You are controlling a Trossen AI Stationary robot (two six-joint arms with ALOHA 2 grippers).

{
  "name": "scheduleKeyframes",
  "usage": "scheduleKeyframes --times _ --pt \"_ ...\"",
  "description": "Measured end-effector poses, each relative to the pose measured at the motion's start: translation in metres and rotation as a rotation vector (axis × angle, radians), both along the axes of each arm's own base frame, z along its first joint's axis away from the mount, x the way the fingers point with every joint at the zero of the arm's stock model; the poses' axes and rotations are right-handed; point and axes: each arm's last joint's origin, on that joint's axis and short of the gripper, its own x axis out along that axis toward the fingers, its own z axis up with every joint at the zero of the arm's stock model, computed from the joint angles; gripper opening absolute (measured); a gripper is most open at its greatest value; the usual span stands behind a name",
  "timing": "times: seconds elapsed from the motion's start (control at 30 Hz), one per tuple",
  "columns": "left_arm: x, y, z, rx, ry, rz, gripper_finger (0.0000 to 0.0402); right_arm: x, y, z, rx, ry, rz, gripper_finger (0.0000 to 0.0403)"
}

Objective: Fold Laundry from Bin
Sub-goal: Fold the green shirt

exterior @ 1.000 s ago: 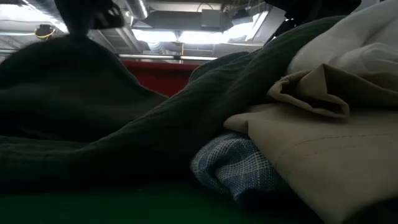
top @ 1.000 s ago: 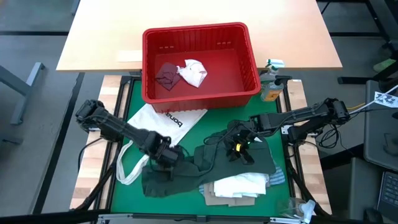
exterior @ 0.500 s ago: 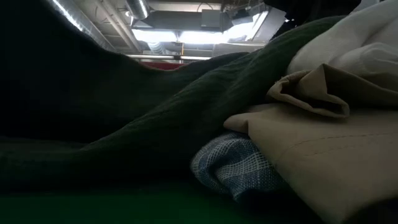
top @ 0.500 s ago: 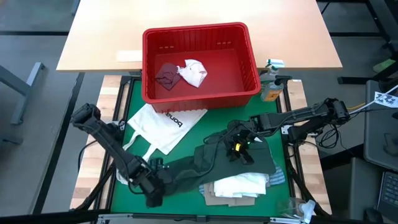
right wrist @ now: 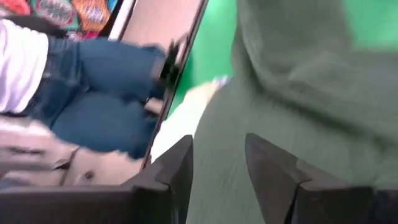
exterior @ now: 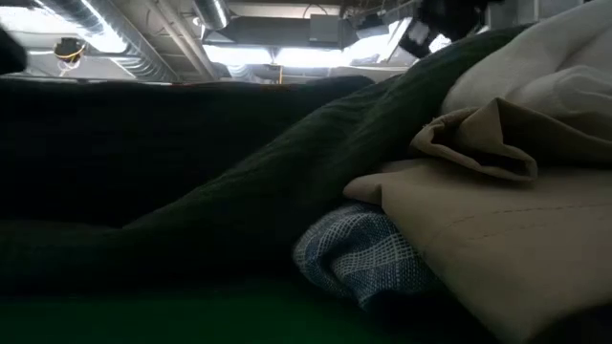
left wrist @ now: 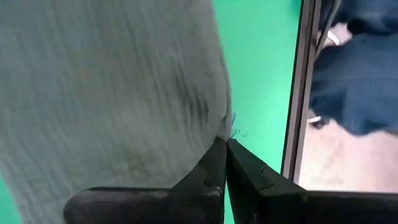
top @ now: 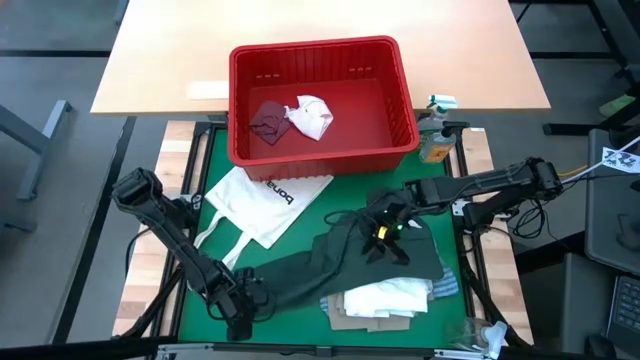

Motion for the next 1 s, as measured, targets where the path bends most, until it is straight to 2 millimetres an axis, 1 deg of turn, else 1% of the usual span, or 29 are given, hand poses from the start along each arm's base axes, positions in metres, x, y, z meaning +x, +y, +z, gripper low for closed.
scheduleKeyframes --times 0.13,0.3,0.47,0.57,0.63,0.77,0.87,1.0 --pt "-0.007 -0.001 -0.007 0.008 0.024 -0.02 0.0 0.009 -0.002 0.02 -0.086 -0.138 -0.053 0.0147" --pt "-0.007 0.0 -0.011 0.005 0.007 -0.019 0.0 0.021 -0.003 0.024 -0.17 -0.29 -0.115 0.0147" --pt "-0.004 -0.001 -0.01 0.009 -0.045 -0.001 0.0 0.039 -0.001 0.013 -0.201 -0.339 -0.12 0.0147" --pt "-0.004 -0.001 -0.009 0.015 -0.054 0.005 0.0 0.048 0.001 0.002 -0.206 -0.325 -0.116 0.0147" --pt "-0.004 -0.001 -0.009 0.011 -0.052 0.015 0.0001 0.049 0.001 -0.003 -0.215 -0.304 -0.109 0.0147" --pt "-0.003 -0.001 -0.009 -0.022 -0.034 0.096 0.0027 0.047 0.001 -0.004 -0.223 -0.284 -0.102 0.0147" --pt "-0.003 -0.001 -0.009 -0.043 -0.024 0.141 0.0058 0.042 0.0 0.001 -0.223 -0.288 -0.103 0.0147" --pt "-0.003 -0.001 -0.009 -0.047 -0.021 0.152 0.01 0.037 -0.001 0.005 -0.225 -0.279 -0.102 0.0147"
